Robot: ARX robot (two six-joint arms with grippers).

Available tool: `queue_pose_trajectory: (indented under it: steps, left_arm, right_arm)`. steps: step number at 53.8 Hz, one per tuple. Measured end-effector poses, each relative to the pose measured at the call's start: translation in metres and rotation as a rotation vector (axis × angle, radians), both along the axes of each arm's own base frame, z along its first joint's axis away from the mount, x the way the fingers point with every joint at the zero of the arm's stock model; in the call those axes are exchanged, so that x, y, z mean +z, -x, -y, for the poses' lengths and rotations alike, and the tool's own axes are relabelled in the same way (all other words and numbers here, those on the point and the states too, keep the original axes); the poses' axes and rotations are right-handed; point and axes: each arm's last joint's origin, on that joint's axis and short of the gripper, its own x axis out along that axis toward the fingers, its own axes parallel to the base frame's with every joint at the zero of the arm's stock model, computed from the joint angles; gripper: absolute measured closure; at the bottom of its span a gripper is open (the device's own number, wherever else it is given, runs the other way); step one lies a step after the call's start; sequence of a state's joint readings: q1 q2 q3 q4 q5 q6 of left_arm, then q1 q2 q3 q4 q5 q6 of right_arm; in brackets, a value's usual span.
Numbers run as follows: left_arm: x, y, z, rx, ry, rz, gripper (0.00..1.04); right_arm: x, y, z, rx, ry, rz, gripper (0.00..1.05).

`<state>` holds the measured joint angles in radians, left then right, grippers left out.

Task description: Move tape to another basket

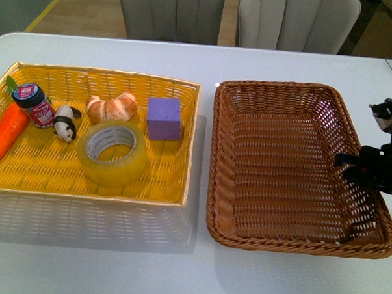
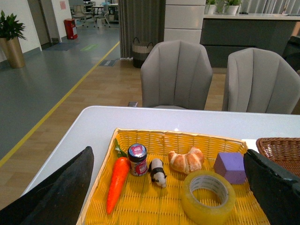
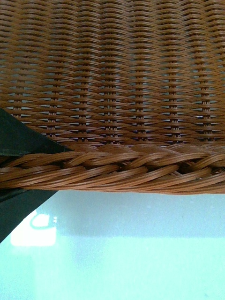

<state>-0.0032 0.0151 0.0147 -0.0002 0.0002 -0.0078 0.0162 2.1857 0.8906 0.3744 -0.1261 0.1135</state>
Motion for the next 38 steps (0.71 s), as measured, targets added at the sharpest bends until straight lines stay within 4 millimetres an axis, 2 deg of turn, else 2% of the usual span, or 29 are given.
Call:
queue_pose_trajectory:
  steps: [8, 15, 24, 27, 33, 38]
  left_arm:
    - [0.0, 0.0, 0.0, 0.0, 0.0, 0.0, 0.09]
    - [0.0, 0.0, 0.0, 0.0, 0.0, 0.0, 0.09]
    - [0.0, 0.0, 0.0, 0.0, 0.0, 0.0, 0.09]
    - [0.0, 0.0, 0.0, 0.0, 0.0, 0.0, 0.09]
    - [0.0, 0.0, 0.0, 0.0, 0.0, 0.0, 0.09]
    - [0.0, 0.0, 0.0, 0.0, 0.0, 0.0, 0.09]
  right_arm:
    - [0.0, 0.0, -0.014, 0.011, -0.016, 0.0, 1.0]
    - [0.0, 0.0, -0.016, 0.018, -0.019, 0.003, 0.82]
    - [0.006, 0.004, -0.006, -0.01, 0.008, 0.044, 0.53]
    - [0.016, 0.008, 0.001, -0.022, 0.01, 0.091, 0.41]
    - [0.039, 0.016, 0.009, -0.036, 0.019, 0.184, 0.25]
    - [0.066, 0.03, 0.012, -0.04, 0.024, 0.282, 0.1]
